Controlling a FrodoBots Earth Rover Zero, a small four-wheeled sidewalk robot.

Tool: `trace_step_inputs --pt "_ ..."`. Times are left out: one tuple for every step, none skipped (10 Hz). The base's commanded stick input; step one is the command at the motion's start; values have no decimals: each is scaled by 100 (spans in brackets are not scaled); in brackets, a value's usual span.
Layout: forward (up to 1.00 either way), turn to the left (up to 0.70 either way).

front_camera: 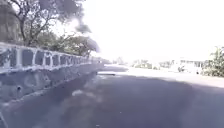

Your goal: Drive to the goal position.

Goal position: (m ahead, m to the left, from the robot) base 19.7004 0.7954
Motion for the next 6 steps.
trace_step_inputs --pt "100 0" --pt "100 25" --pt "100 13" --pt "100 2" --pt "100 -27" --pt "100 -27"
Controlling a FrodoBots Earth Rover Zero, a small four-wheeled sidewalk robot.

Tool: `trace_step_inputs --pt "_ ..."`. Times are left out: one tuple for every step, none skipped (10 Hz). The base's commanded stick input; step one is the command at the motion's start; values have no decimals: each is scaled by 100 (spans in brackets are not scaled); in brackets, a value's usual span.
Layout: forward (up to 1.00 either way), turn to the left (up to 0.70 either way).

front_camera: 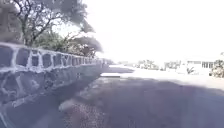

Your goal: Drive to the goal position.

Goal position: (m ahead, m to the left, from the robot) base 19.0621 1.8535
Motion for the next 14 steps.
trace_step_inputs --pt "100 -27" --pt "100 -27" --pt "100 -27" --pt "100 -27" --pt "100 -27" --pt "100 -27" --pt "100 -27" --pt "100 -27" --pt "100 -27" --pt "100 -27" --pt "100 -27" --pt "100 -27" --pt "100 0" --pt "100 0"
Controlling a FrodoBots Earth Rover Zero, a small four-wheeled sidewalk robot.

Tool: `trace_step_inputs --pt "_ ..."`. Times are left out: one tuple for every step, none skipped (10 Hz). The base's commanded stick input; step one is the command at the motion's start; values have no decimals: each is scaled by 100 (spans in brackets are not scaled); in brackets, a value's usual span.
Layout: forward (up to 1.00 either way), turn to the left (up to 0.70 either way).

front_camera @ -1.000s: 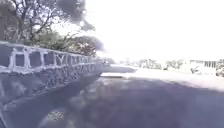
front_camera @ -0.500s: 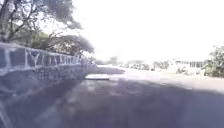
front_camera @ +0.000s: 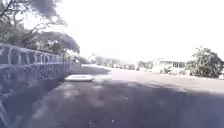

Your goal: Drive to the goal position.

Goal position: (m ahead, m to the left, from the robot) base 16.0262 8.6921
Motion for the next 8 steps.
trace_step_inputs --pt "100 0" --pt "100 0" --pt "100 0" --pt "100 0" --pt "100 0" --pt "100 0" --pt "100 0" --pt "100 0"
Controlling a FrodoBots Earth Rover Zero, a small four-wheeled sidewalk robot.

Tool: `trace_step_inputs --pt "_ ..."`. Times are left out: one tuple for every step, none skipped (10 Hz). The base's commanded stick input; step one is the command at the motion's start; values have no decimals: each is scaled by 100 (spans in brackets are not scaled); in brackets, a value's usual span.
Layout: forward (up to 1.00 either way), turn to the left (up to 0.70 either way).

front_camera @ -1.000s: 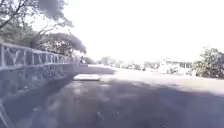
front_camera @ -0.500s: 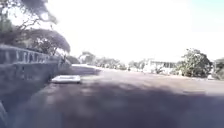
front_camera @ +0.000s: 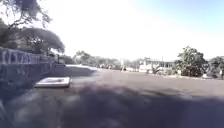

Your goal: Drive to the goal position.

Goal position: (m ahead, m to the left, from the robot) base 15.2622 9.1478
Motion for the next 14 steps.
trace_step_inputs --pt "100 27" --pt "100 27" --pt "100 27" --pt "100 27" --pt "100 27" --pt "100 27" --pt "100 27" --pt "100 27" --pt "100 27" --pt "100 27" --pt "100 27" --pt "100 27" --pt "100 0" --pt "100 0"
